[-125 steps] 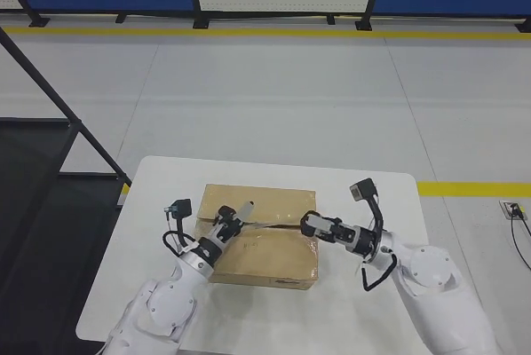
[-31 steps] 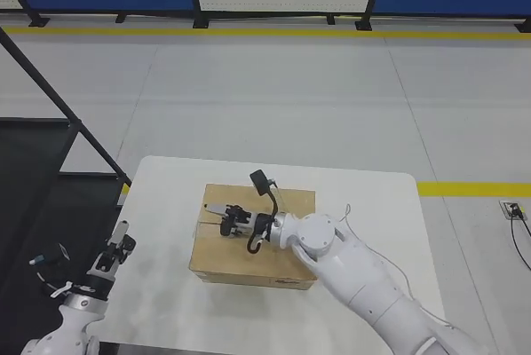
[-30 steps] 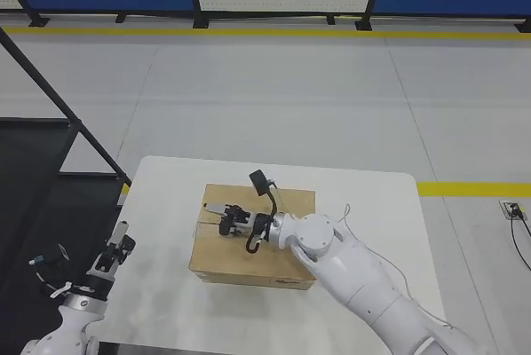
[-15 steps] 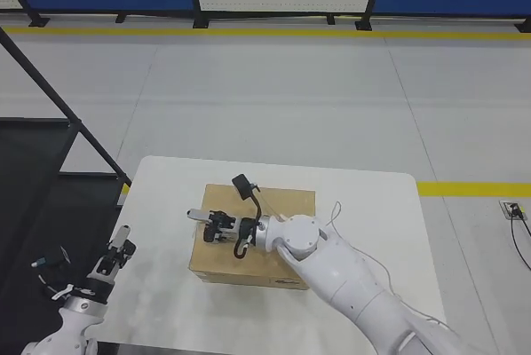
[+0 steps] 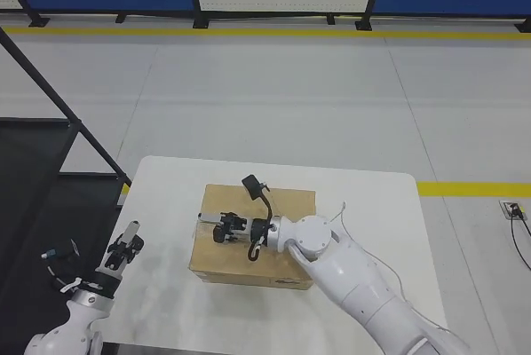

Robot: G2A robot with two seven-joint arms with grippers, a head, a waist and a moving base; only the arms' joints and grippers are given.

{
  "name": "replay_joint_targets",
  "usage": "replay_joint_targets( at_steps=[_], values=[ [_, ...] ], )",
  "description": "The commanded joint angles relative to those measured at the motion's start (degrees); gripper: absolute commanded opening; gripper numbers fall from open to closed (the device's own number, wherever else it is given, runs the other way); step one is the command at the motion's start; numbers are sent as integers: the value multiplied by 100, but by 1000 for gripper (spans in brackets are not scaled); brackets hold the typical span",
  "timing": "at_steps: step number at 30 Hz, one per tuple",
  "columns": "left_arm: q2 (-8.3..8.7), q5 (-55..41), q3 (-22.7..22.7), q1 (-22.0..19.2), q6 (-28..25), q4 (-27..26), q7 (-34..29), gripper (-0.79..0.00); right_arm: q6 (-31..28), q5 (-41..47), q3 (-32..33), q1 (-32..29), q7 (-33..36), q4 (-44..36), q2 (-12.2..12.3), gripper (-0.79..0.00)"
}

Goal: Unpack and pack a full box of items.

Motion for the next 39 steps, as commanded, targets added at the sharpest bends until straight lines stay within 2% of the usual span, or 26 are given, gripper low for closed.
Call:
replay_joint_targets(
  at_steps=[1,9,15,23,30,39],
  values=[
    [2,-5,8,-11,-7,0,0,0,99,-74,131,-88,60,-141,72,0],
    [14,-48,26,-61,-9,35,-43,0,434,-366,655,-451,335,-695,350,0],
    [22,-80,36,-92,-7,42,-66,0,839,-868,1041,-770,277,-1259,567,0],
    [36,-107,34,-129,19,39,-99,0,1040,-1151,1718,-1404,454,-2026,860,0],
    [45,-109,65,-169,34,24,-125,0,1337,-1414,2229,-1816,341,-2423,1049,0],
    [63,-119,30,-191,30,60,-135,0,1269,-1324,2687,-2165,472,-2698,1201,0]
  ],
)
